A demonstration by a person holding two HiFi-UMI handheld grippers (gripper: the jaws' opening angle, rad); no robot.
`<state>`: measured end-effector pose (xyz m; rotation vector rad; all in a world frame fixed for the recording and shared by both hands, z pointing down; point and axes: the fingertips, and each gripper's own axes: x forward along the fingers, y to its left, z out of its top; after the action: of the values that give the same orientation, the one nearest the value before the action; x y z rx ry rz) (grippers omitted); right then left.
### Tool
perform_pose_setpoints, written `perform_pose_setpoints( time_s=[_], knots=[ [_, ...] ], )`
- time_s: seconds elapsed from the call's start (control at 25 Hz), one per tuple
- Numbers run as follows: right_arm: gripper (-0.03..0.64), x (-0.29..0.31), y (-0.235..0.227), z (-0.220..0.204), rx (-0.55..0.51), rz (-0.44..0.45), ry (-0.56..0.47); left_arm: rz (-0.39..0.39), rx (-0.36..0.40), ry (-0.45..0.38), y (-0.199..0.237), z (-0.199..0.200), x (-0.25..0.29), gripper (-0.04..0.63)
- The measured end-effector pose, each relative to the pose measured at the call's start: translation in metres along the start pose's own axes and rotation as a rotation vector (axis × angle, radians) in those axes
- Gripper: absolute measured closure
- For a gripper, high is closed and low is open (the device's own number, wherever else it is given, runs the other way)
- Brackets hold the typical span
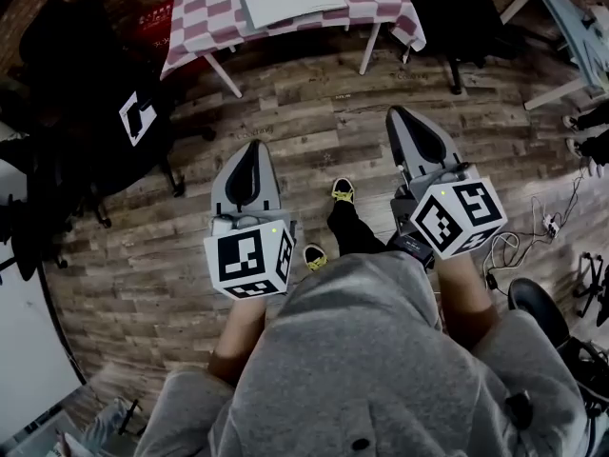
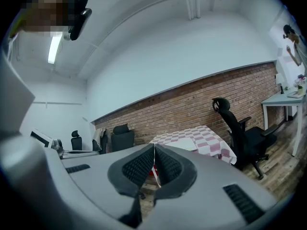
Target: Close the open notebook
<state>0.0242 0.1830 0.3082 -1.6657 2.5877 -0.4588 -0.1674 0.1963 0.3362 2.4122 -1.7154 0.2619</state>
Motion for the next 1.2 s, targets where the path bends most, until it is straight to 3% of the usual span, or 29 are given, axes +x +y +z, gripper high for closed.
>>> perform_pose_setpoints(
  time_s=[0.56,1.2],
  knots=[
    [0.592,0.087,-0.082,0.001,0.067,-0.011,0.068,-0.005,0.008,0.071,0.001,0.009,0.12,0.588],
    [0.592,0.14,-0.133,0.026,0.102,0.035,0.065,0.034,0.035,0.081,-0.008,0.039,0.193,0.588]
  ],
)
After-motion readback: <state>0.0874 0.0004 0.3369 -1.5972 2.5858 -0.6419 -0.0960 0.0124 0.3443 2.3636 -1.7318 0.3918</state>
